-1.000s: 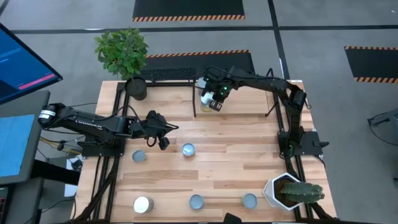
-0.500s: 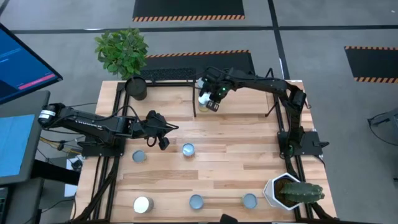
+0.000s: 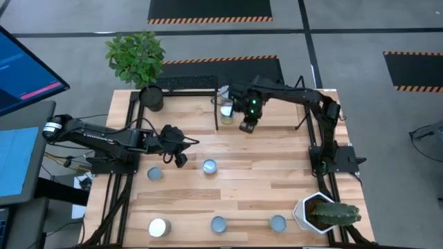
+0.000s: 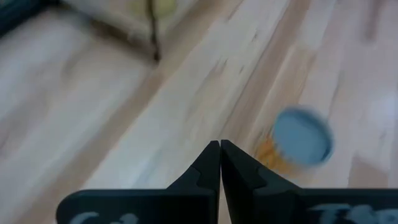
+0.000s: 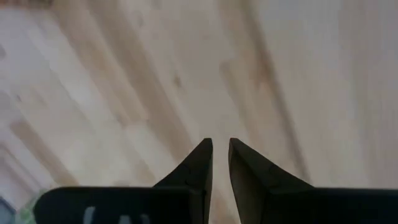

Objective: Pick and place cans onto a shelf
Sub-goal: Move the canned goods to the center of the table

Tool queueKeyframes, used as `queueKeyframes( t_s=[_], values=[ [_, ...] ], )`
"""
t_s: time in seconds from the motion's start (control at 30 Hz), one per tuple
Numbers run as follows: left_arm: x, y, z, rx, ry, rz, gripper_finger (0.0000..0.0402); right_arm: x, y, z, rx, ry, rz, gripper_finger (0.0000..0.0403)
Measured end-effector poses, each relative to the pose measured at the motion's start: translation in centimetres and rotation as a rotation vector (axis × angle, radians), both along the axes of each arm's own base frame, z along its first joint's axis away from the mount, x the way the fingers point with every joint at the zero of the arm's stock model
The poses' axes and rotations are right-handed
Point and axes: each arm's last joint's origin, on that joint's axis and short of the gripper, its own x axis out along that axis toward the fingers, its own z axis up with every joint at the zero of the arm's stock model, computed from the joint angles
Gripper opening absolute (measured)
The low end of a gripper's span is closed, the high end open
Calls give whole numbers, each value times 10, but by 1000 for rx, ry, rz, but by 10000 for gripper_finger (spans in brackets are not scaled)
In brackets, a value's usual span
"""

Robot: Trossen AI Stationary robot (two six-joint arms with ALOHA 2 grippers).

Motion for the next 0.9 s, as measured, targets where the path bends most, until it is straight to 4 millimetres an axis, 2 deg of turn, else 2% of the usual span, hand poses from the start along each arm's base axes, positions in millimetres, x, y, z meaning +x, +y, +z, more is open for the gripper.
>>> queueKeyframes(
  t_s=[0.1, 0.23, 0.37, 0.5, 0.6, 0.73, 0.9],
  values=[
    [-12, -7, 5, -75, 148, 35, 0, -4, 17, 4, -16, 66, 30, 77],
    [-27, -27, 13, -225, 277, 57, 0, -8, 35, 10, -74, 53, 72, 77],
    [-49, -51, 0, -383, 461, 103, 0, -17, 47, 21, -138, 10, 59, 77],
    [-67, -74, -10, -475, 557, 165, 0, -34, 52, 36, -188, -62, -9, 77],
    [-76, -86, -13, -488, 596, 211, 0, -47, 55, 47, -205, -121, -51, 77],
    [-86, -98, -22, -456, 752, 246, 0, -66, 59, 62, -240, -187, -86, 77],
    [-83, -104, -39, -327, 872, 294, 0, -87, 62, 81, -322, -241, -159, 77]
  ],
)
